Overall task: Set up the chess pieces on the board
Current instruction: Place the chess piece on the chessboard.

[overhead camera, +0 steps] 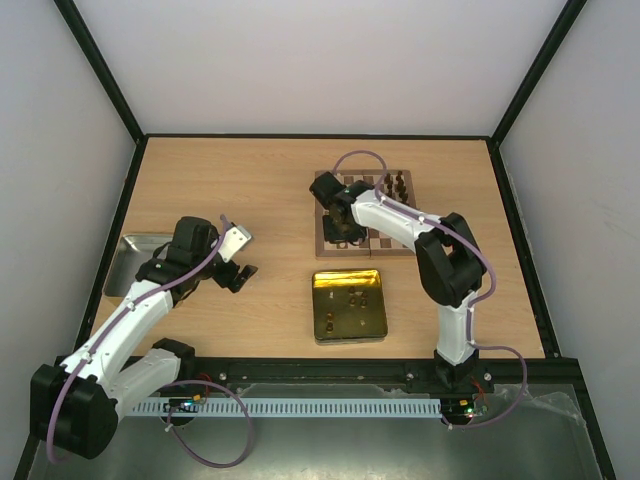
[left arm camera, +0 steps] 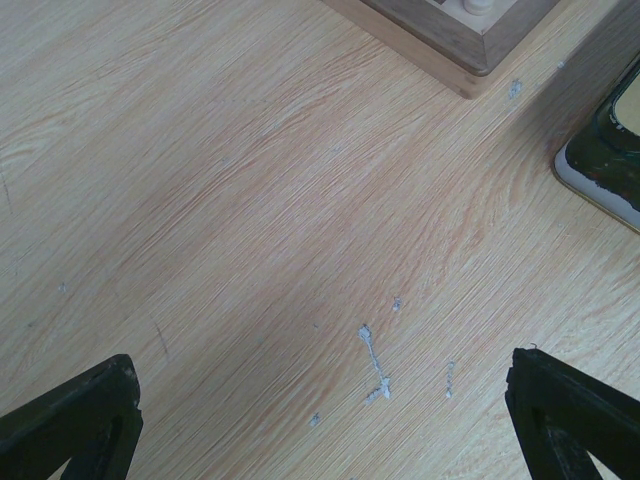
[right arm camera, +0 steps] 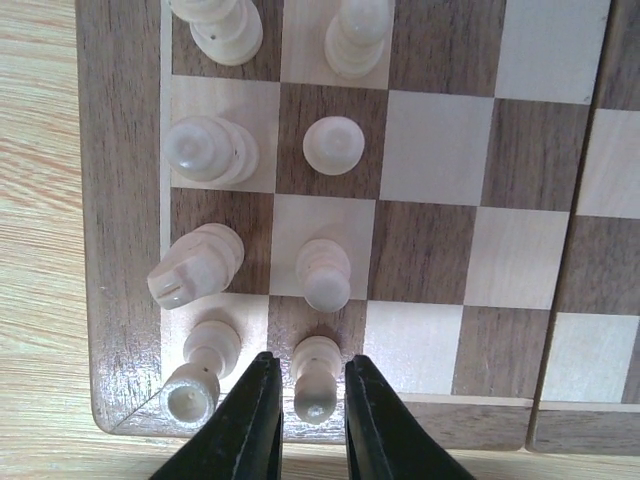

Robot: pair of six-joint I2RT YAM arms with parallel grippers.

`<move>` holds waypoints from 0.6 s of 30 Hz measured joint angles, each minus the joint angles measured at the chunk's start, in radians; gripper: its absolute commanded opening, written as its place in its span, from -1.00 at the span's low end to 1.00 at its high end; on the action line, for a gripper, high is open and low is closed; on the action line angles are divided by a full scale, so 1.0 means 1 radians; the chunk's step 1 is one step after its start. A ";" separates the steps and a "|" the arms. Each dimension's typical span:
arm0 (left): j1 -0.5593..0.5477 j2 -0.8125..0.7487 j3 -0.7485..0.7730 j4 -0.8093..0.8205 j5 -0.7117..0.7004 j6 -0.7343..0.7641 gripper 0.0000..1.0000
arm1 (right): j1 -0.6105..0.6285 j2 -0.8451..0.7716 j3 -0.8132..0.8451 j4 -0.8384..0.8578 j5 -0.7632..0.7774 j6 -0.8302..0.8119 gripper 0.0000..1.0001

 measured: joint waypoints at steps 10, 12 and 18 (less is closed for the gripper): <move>0.000 0.000 0.000 0.000 -0.001 0.000 0.99 | 0.001 -0.200 -0.111 0.002 0.018 0.015 -0.64; 0.000 0.002 0.000 0.000 -0.001 0.000 0.98 | 0.013 -0.275 -0.161 0.002 0.023 0.025 -0.64; 0.000 0.021 0.000 0.000 -0.009 0.000 0.99 | 0.157 -0.444 -0.336 0.019 0.046 0.086 -0.60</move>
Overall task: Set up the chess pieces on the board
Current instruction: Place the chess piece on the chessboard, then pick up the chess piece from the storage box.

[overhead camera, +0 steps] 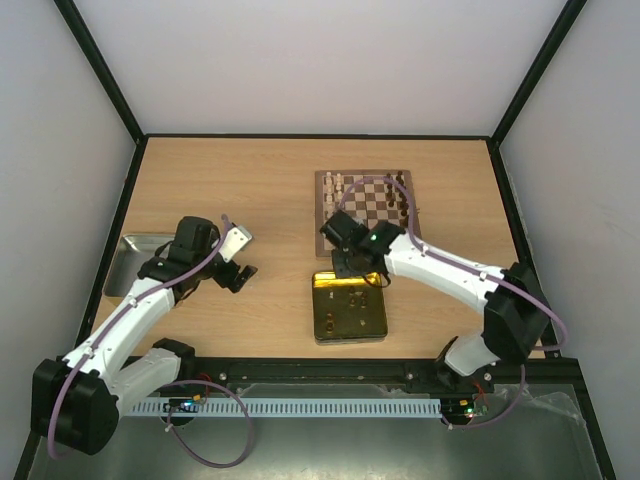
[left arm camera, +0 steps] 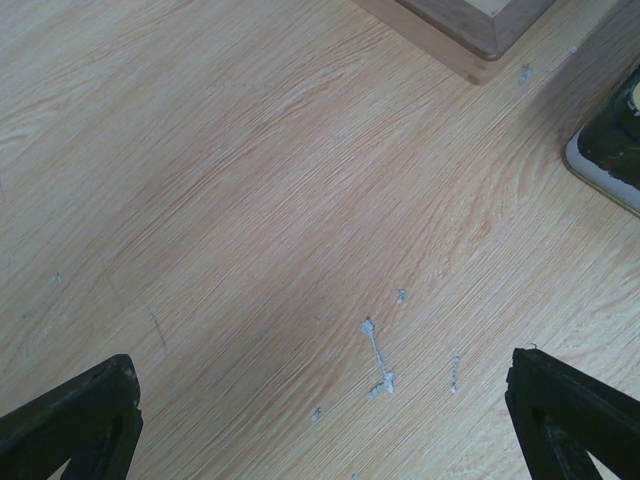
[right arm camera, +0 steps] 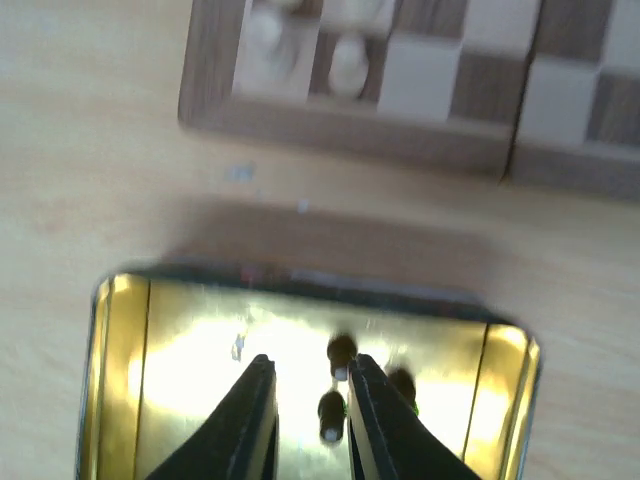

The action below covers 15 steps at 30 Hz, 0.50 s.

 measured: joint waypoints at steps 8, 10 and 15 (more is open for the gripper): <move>0.000 0.014 -0.011 0.006 -0.013 0.000 0.99 | 0.080 -0.119 -0.191 0.041 -0.040 0.089 -0.55; 0.000 0.014 -0.011 0.007 -0.018 0.000 0.98 | 0.085 -0.144 -0.207 0.051 -0.040 0.099 -0.52; 0.000 0.016 -0.011 0.009 -0.033 -0.001 0.99 | 0.087 -0.183 -0.211 0.079 -0.037 0.105 -0.42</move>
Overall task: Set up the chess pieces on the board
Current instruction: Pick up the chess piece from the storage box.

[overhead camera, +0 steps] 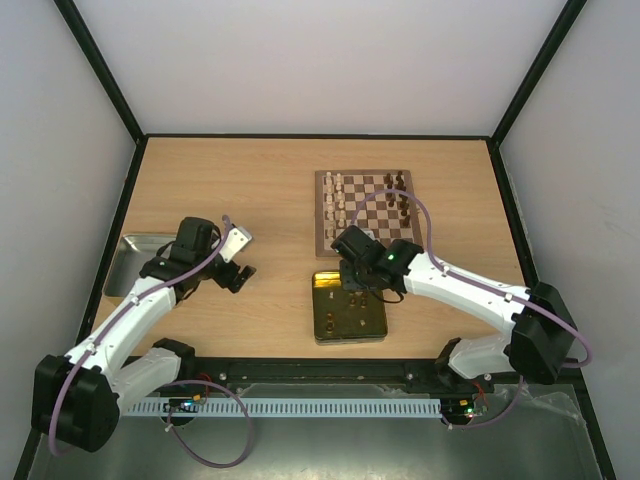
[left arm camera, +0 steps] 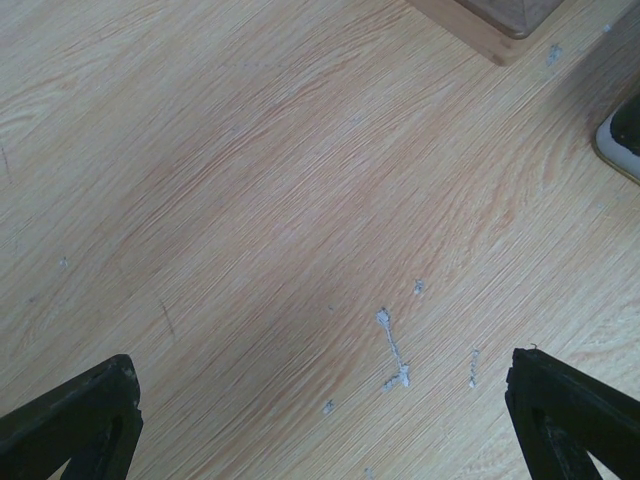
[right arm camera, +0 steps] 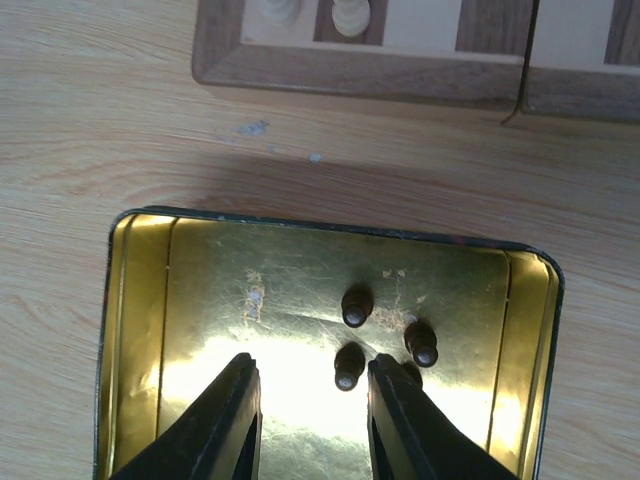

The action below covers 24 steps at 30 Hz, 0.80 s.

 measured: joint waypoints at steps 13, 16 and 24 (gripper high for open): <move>0.000 0.016 -0.001 0.011 -0.019 -0.003 0.99 | 0.000 -0.009 0.000 0.044 0.012 0.002 -0.08; 0.000 0.017 -0.001 0.011 -0.019 -0.003 0.98 | 0.000 -0.016 0.000 0.046 0.019 0.004 -0.08; 0.000 0.017 -0.001 0.012 -0.018 -0.003 0.98 | 0.000 -0.018 0.031 0.045 0.048 0.004 -0.17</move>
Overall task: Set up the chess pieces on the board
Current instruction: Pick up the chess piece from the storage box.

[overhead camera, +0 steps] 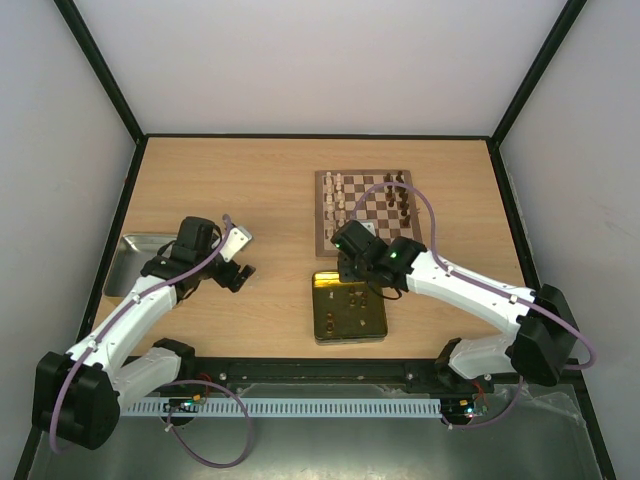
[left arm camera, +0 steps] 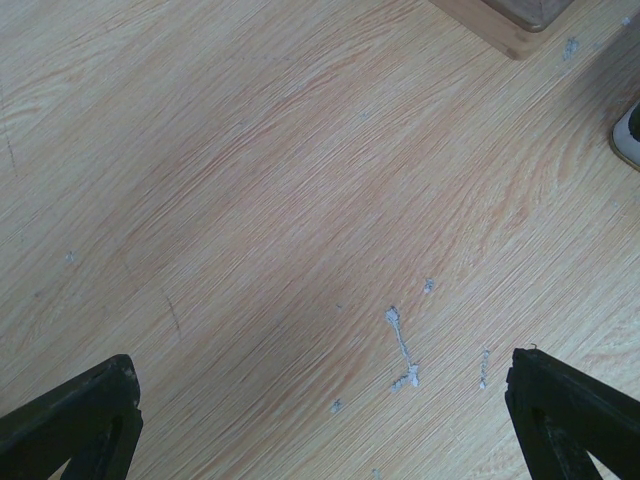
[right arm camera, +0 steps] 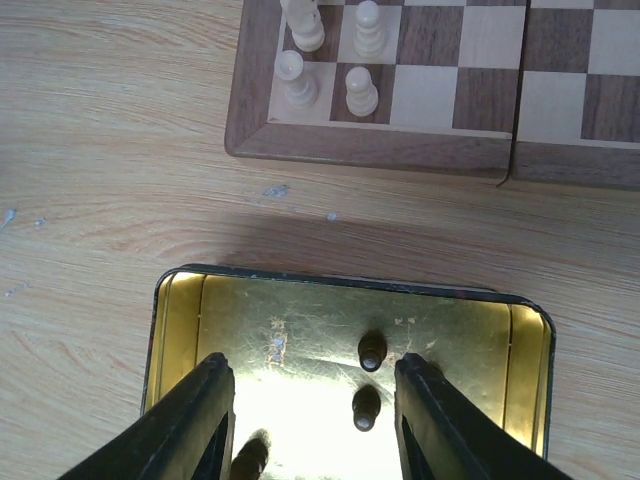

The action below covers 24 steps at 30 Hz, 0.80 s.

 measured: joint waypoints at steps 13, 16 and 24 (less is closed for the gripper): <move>-0.003 0.000 -0.001 0.000 0.000 0.000 0.98 | 0.000 0.000 -0.058 0.009 0.032 0.031 -0.12; -0.007 0.001 -0.005 0.001 0.000 0.000 0.99 | 0.000 0.002 -0.095 0.015 0.026 0.041 -0.12; -0.020 0.007 -0.012 0.001 -0.001 0.000 0.98 | 0.000 0.053 -0.119 0.056 -0.008 0.045 -0.13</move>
